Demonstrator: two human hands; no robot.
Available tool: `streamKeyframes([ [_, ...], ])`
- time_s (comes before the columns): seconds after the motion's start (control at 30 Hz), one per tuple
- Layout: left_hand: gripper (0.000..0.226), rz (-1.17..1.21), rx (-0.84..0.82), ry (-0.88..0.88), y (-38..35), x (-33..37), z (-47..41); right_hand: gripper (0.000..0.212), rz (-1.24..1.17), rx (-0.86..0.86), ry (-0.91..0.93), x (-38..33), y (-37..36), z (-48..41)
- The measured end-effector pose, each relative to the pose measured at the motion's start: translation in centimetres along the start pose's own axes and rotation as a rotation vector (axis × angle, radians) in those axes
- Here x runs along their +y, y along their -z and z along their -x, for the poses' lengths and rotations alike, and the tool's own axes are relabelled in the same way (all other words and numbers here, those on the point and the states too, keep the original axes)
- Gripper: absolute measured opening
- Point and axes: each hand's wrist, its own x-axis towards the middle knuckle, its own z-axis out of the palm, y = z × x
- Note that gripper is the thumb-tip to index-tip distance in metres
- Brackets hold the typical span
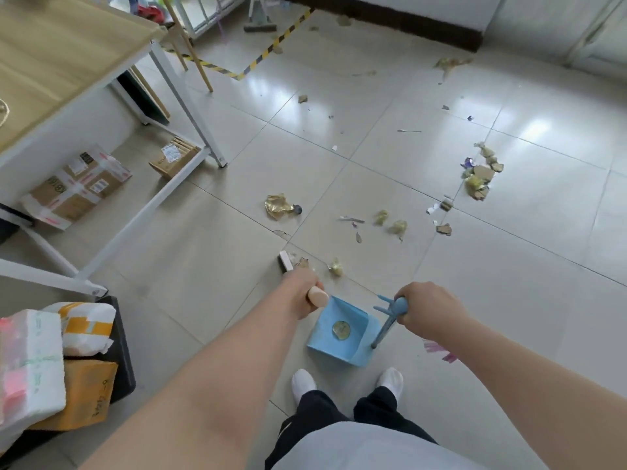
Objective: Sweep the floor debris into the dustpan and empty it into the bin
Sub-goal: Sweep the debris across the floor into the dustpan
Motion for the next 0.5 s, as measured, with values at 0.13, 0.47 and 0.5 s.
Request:
streamKeyframes([
  [0.13, 0.020, 0.145, -0.092, 0.010, -4.8, 1.5, 0.8, 0.022, -0.012, 0.046, -0.055, 4.3, 0.7, 0.3],
  [0.47, 0.017, 0.129, -0.148, 0.023, -9.1, 2.5, 0.7, 0.026, 0.002, 0.081, -0.088, 9.4, 2.2, -0.5],
  [0.5, 0.015, 0.094, -0.110, 0.008, -9.3, 2.6, 0.9, 0.026, 0.009, 0.084, -0.083, 9.5, 2.2, -0.5],
])
